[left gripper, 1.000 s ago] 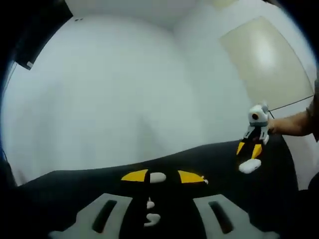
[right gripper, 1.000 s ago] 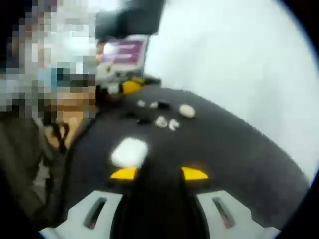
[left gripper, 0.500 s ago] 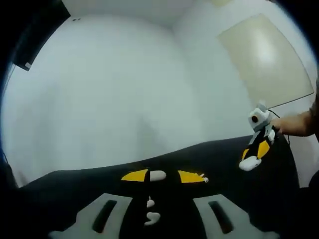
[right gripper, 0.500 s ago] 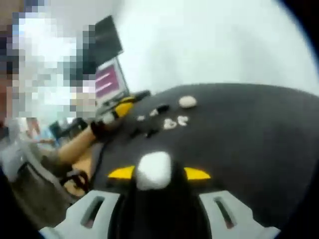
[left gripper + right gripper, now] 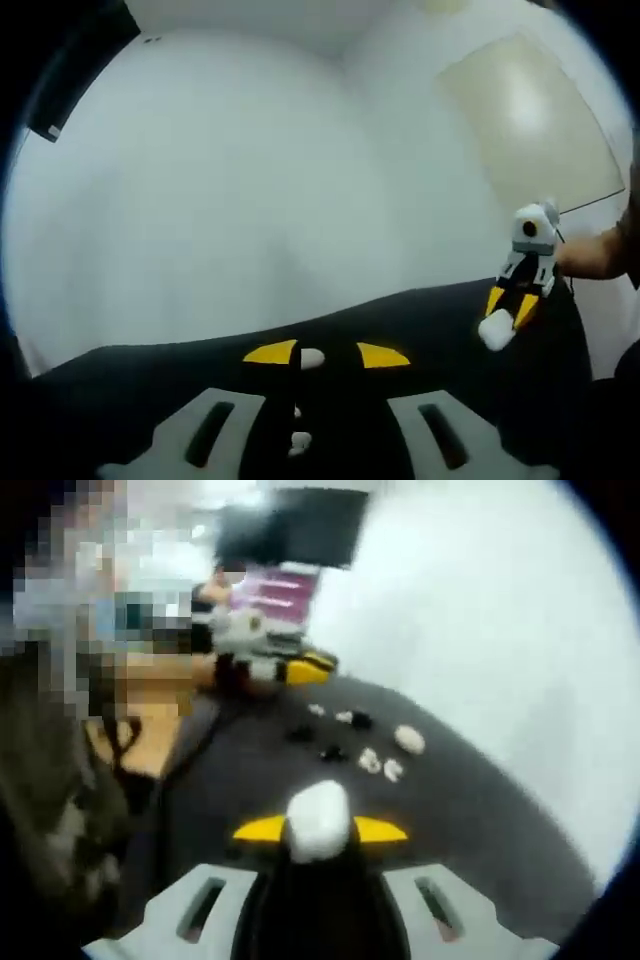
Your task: Pick up three earphones and place each one into its charging case using tactile feedback, ensure that each earphone is properly inserted and securely positioned inside the case.
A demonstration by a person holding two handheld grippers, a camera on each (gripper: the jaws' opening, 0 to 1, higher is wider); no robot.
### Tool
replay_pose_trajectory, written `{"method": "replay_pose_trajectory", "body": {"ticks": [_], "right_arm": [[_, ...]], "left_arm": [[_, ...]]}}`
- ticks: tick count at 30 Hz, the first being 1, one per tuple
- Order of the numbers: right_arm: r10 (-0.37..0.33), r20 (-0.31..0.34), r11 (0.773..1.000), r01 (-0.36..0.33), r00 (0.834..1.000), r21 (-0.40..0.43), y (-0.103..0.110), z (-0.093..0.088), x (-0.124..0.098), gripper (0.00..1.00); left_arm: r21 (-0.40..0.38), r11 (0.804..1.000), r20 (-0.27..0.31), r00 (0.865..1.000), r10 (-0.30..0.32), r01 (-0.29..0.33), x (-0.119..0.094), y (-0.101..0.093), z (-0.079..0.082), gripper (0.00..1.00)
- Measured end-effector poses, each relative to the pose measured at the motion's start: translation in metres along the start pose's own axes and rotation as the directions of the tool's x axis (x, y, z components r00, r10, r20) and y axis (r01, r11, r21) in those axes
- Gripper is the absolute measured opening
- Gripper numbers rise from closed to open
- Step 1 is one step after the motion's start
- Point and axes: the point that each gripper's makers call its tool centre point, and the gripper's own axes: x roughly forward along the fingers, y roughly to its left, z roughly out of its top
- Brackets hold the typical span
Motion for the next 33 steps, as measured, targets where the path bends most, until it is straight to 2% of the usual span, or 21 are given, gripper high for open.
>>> {"method": "replay_pose_trajectory", "body": {"ticks": [3,5,8,10,13,14,16,20,23,26,29,33], "right_arm": [[-0.017,0.005,0.999,0.017,1.000,-0.045,0.002,0.000,0.000,0.25],[-0.034,0.022,0.993,0.036,0.999,-0.114,0.002,0.001,-0.001,0.25],[-0.047,0.051,0.971,0.058,0.998,-0.231,0.006,0.002,-0.002,0.25],[-0.050,0.058,0.966,0.063,0.997,-0.252,0.008,0.002,-0.002,0.24],[-0.052,0.074,0.963,0.070,0.996,-0.258,0.007,0.002,-0.004,0.24],[-0.052,0.082,0.964,0.072,0.995,-0.257,0.008,0.002,-0.004,0.24],[-0.050,0.095,0.958,0.075,0.994,-0.277,0.009,0.003,-0.005,0.23],[-0.041,0.104,0.947,0.071,0.994,-0.312,0.009,0.005,-0.006,0.22],[-0.031,0.123,0.949,0.068,0.992,-0.309,0.008,0.005,-0.008,0.21],[-0.026,0.138,0.947,0.068,0.990,-0.315,0.008,0.006,-0.008,0.21],[-0.017,0.149,0.945,0.065,0.989,-0.321,0.008,0.007,-0.007,0.21],[0.001,0.158,0.947,0.050,0.987,-0.318,0.008,0.008,-0.006,0.21]], "left_arm": [[-0.023,0.993,-0.011,0.993,-0.116,0.116,0.002,-0.020,-0.002,0.19],[-0.015,0.976,-0.028,0.976,-0.217,0.217,0.004,-0.039,-0.002,0.19],[-0.048,0.924,-0.065,0.922,-0.382,0.380,0.007,-0.077,-0.005,0.19],[-0.060,0.893,-0.122,0.884,-0.451,0.447,0.014,-0.099,-0.014,0.20],[0.036,0.845,-0.235,0.826,-0.512,0.534,0.025,-0.129,-0.031,0.21],[0.049,0.829,-0.260,0.809,-0.528,0.557,0.028,-0.138,-0.035,0.21],[0.032,0.798,-0.271,0.774,-0.572,0.601,0.034,-0.155,-0.036,0.23],[0.024,0.784,-0.272,0.758,-0.592,0.621,0.047,-0.167,-0.032,0.23],[0.029,0.789,-0.261,0.766,-0.587,0.614,0.053,-0.167,-0.029,0.19],[-0.022,0.780,-0.238,0.754,-0.612,0.625,0.053,-0.171,-0.026,0.19],[-0.020,0.776,-0.246,0.749,-0.615,0.630,0.054,-0.173,-0.030,0.19],[-0.033,0.759,-0.249,0.730,-0.637,0.651,0.051,-0.180,-0.034,0.19]]}}
